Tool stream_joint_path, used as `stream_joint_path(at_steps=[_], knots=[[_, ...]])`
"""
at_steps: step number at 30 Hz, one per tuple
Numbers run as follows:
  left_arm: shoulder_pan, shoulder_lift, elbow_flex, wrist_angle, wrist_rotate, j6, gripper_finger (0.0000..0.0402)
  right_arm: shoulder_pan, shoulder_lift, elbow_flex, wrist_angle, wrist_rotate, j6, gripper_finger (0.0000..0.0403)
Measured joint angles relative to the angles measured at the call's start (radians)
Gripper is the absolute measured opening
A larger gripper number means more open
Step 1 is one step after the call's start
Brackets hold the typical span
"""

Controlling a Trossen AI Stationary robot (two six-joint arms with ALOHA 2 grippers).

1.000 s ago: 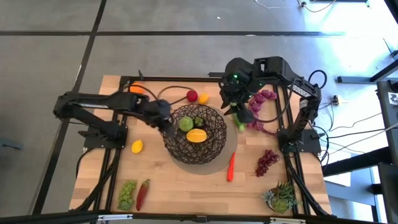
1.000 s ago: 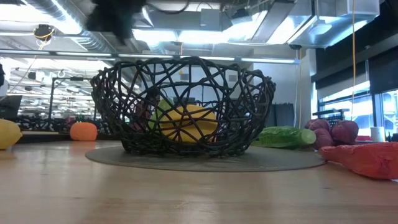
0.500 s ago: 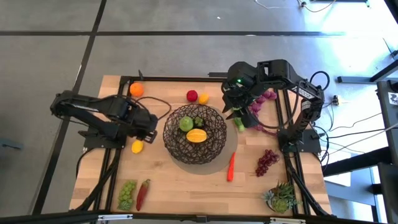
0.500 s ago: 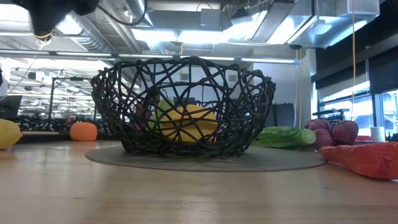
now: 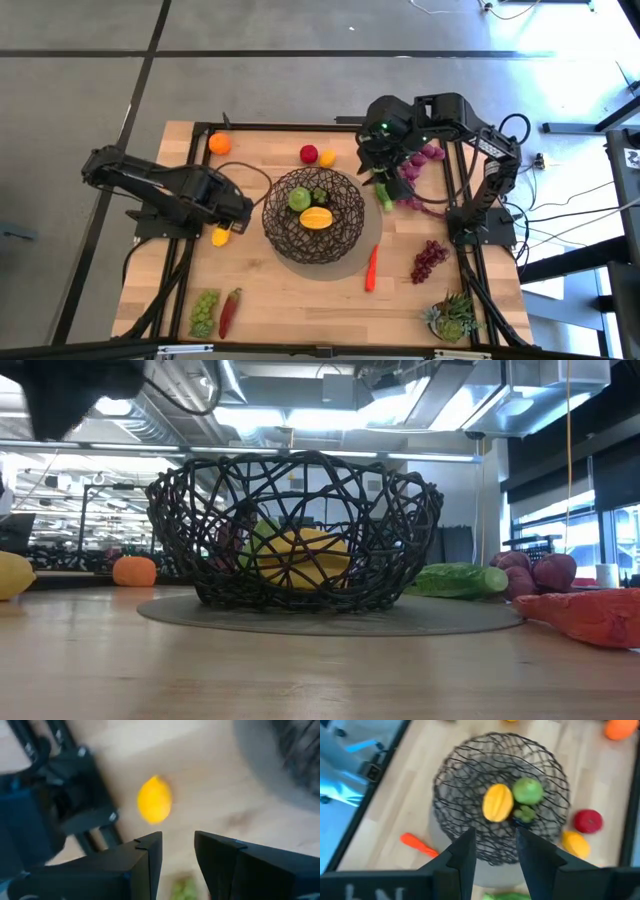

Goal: Build produce basket
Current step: Put the orange into the wire basket

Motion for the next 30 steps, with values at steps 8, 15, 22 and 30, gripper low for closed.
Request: stream_joint_path(at_steps=[8,15,22,30], knots=[[0.295,-0.043,0.0,0.203,-0.168,0.264,0.0102,-0.033,0.0,0.0,0.0,0.042,0.002,0.0133],[0.635,-0.045,0.0,0.257,-0.174,0.424,0.0102,-0.047,0.0,0.0,0.0,0.043,-0.015,0.0133],[0.909,-0.022,0.0,0.26,-0.167,0.511,0.0102,-0.084,0.012,0.0,0.055,0.045,-0.024,0.0133],[1.11,0.082,0.0,0.342,-0.09,0.779,0.0102,-0.133,0.015,-0.066,0.221,0.156,-0.02,0.0133]])
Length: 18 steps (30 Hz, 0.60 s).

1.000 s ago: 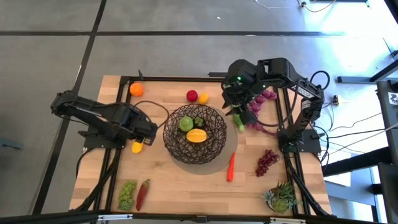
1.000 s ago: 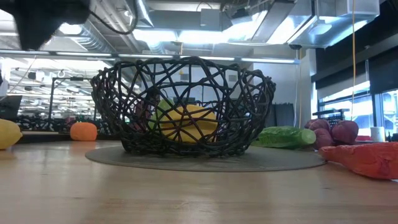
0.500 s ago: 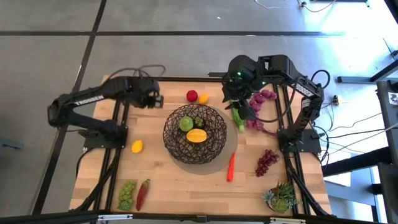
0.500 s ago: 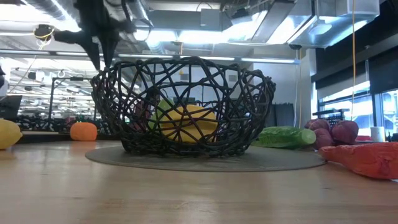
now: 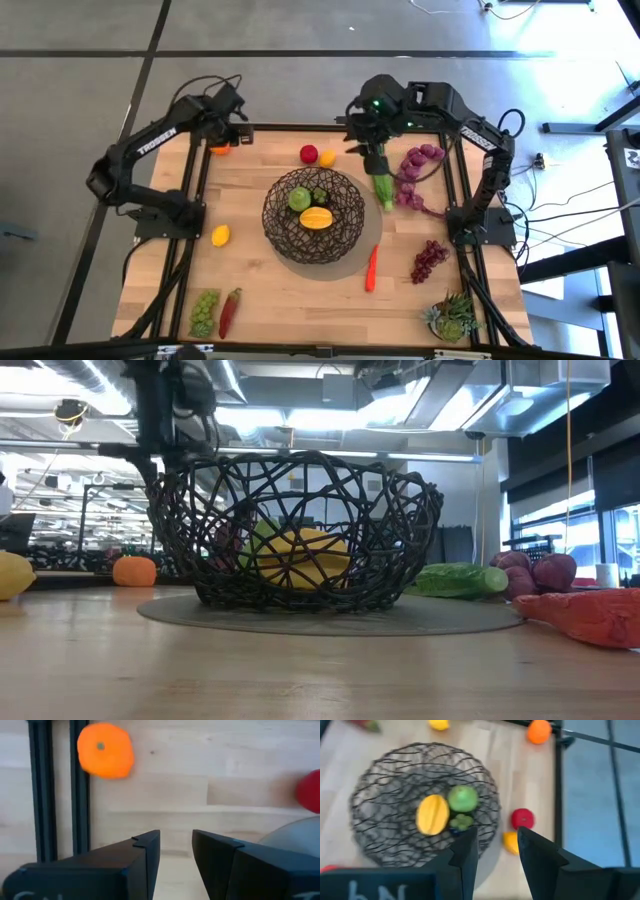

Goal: Build produce basket
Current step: Put the orange into the wire basket

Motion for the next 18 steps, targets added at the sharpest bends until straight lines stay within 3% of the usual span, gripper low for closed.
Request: stream_joint_path(at_steps=[5,9,15,18], knots=[[0.126,0.085,0.0,-0.011,0.008,0.097,0.0102,-0.041,0.0,-0.084,0.083,0.004,0.025,0.0133],[0.194,0.143,0.0,-0.009,0.088,0.099,0.0102,-0.069,0.0,-0.152,0.137,0.004,0.032,0.0133],[0.221,0.174,0.0,-0.006,0.125,0.175,0.0102,-0.088,0.0,-0.24,0.227,0.008,0.04,0.0133],[0.22,0.172,0.0,-0.006,0.12,0.187,0.0102,-0.086,0.0,-0.272,0.303,0.061,0.042,0.0133]])
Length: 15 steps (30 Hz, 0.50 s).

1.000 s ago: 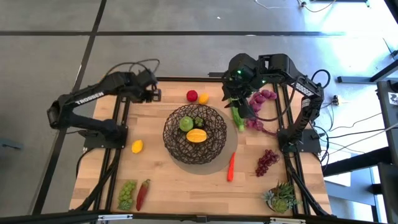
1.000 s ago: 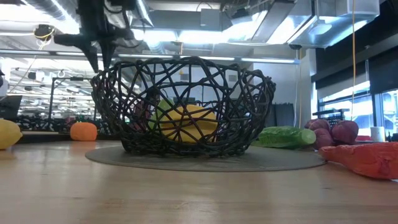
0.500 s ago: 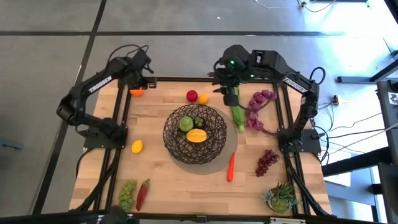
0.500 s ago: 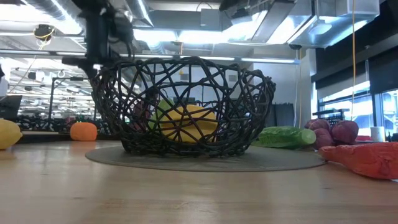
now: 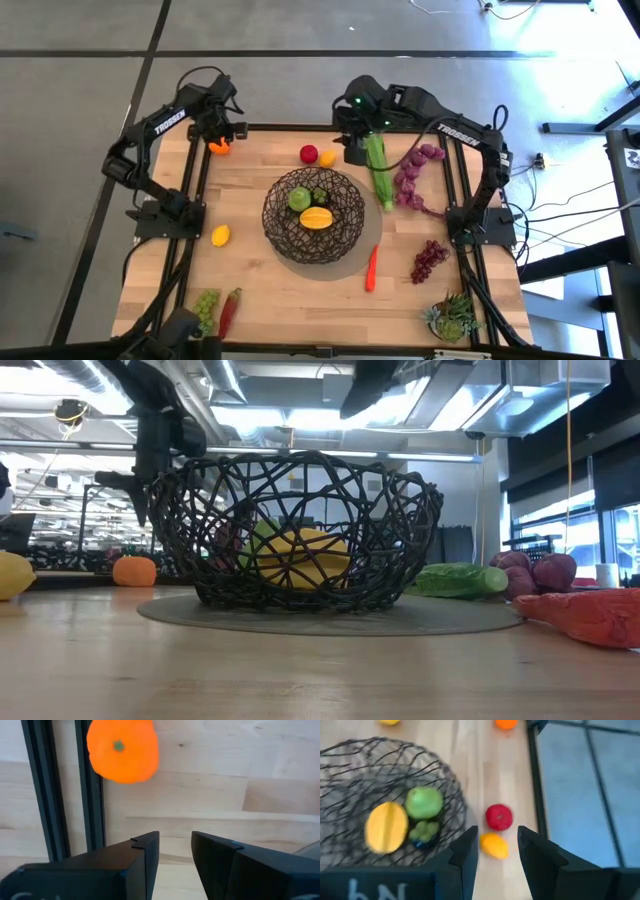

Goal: Build produce basket
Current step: Put the orange into the wire basket

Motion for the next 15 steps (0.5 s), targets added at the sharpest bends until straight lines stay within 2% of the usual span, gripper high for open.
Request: stream_joint_path(at_steps=[4,15], knots=[[0.0,0.0,0.0,0.0,0.0,0.002,0.0102,0.0,0.0,-0.037,0.092,0.061,0.018,0.0133],[-0.002,-0.001,0.0,0.001,-0.009,0.059,0.0102,-0.003,-0.001,-0.05,0.141,0.063,0.053,0.0133]])
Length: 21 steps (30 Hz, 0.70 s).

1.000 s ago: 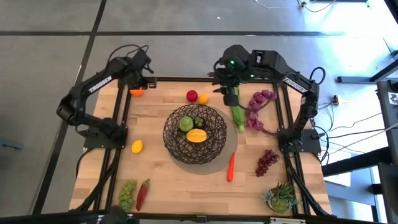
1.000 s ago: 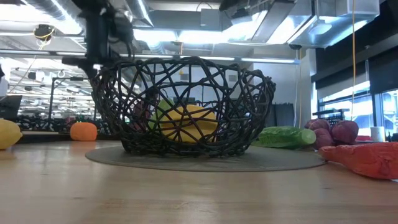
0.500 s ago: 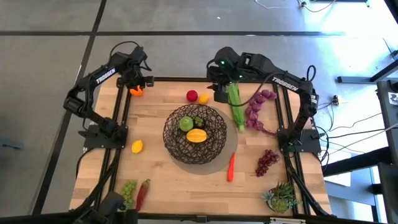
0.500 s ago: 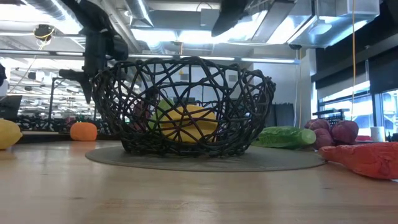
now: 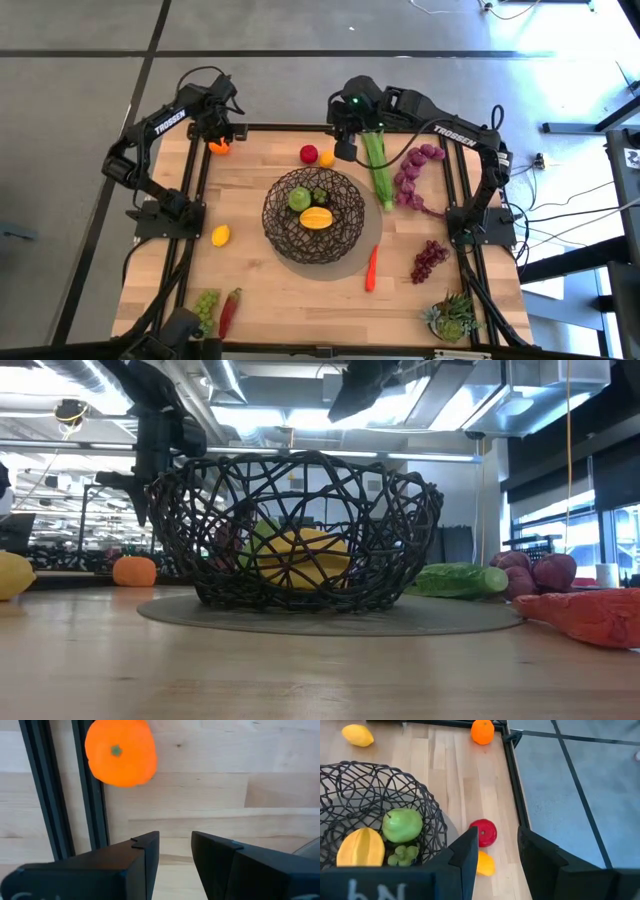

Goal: Build produce basket
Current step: Put the orange into the wire basket

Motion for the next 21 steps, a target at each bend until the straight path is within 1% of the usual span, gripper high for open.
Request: stream_joint_path(at_steps=[13,18,21], knots=[[-0.001,0.0,0.0,0.0,0.0,-0.008,0.0102,0.0,0.0,0.0,-0.001,0.0,0.0,0.0133],[-0.013,0.0,0.0,0.0,0.0,-0.08,0.0102,0.001,0.0,0.0,-0.001,0.0,0.0,0.0133],[-0.014,0.0,0.0,0.0,0.0,-0.084,0.0102,0.001,0.0,0.0,-0.001,0.0,0.0,0.0133]])
